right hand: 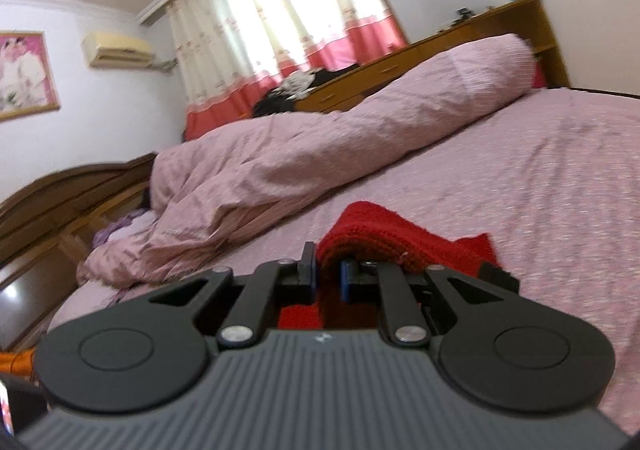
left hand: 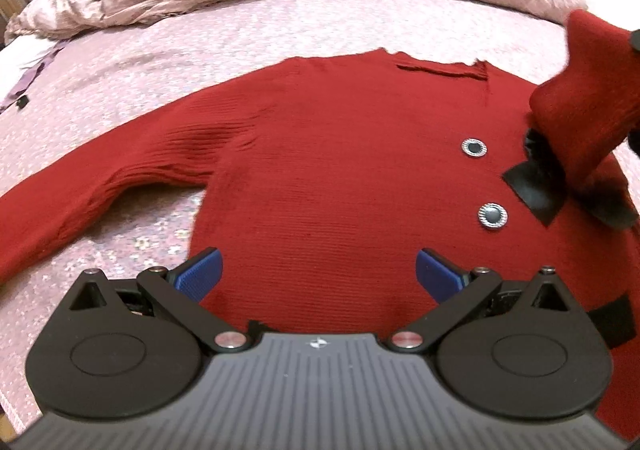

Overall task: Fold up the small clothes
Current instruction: 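Grasp the sleeve cuff with the right gripper and lift it, then carry the sleeve across the cardigan body with the right gripper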

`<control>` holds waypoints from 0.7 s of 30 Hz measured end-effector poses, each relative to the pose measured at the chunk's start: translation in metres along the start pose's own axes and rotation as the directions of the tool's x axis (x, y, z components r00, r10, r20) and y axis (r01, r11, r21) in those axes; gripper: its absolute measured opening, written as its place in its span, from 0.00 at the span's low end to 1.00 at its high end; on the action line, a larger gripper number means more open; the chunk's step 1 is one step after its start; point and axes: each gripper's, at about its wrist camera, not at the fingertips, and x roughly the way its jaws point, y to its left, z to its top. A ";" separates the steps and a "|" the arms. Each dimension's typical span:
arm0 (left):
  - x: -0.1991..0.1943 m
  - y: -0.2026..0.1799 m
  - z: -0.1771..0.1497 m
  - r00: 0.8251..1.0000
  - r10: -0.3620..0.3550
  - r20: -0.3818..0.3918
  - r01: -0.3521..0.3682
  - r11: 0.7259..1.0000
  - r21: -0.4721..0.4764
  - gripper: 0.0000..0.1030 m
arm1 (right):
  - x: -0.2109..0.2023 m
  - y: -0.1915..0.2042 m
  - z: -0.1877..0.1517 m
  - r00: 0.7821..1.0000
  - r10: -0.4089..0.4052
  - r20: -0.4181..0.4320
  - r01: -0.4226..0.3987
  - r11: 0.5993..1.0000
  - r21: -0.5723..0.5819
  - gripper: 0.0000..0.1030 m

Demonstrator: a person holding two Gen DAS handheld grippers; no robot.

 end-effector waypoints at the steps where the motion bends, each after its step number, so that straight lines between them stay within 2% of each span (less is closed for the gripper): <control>1: 0.000 0.003 0.000 1.000 0.005 0.002 -0.005 1.000 -0.005 1.00 | 0.004 0.005 -0.002 1.000 0.009 -0.009 -0.009 1.000 -0.011 0.14; 8: 0.000 0.021 -0.003 0.999 0.035 0.006 -0.034 0.999 -0.040 1.00 | 0.039 0.036 -0.031 0.994 0.050 -0.094 -0.058 0.995 -0.087 0.14; 15: 0.003 0.033 -0.006 0.998 0.058 -0.004 -0.058 0.996 -0.062 1.00 | 0.068 0.052 -0.063 0.973 0.061 -0.224 -0.089 0.989 -0.115 0.14; 21: 0.005 0.033 -0.006 0.998 0.066 -0.003 -0.066 0.996 -0.066 1.00 | 0.078 0.048 -0.078 0.943 0.093 -0.321 -0.110 0.993 -0.034 0.16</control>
